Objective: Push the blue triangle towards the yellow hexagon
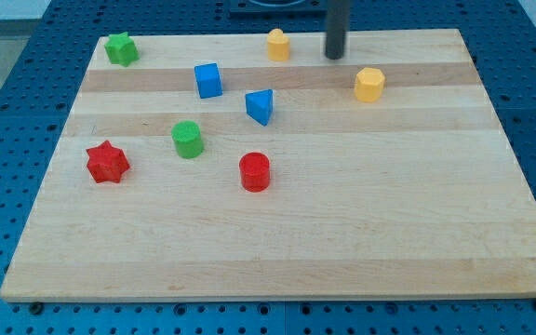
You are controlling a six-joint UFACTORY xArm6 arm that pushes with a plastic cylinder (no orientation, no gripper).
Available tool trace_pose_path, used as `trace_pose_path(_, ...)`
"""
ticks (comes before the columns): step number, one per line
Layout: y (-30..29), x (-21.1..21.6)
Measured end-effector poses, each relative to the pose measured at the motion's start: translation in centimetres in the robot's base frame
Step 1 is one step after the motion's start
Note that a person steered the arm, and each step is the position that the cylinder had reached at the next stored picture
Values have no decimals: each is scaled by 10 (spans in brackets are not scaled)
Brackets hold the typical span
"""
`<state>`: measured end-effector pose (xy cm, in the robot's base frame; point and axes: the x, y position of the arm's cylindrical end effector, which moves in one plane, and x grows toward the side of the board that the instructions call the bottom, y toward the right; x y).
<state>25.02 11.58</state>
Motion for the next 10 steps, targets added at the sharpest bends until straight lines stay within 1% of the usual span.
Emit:
trace_pose_path(1, 20, 13)
trace_pose_path(2, -27, 10)
trace_pose_path(3, -54, 19)
trace_pose_path(4, -68, 46)
trace_pose_path(6, -145, 56)
trace_pose_path(7, -170, 87)
trace_pose_path(8, -177, 124)
trace_pose_path(9, -166, 149)
trace_pose_path(10, -119, 152)
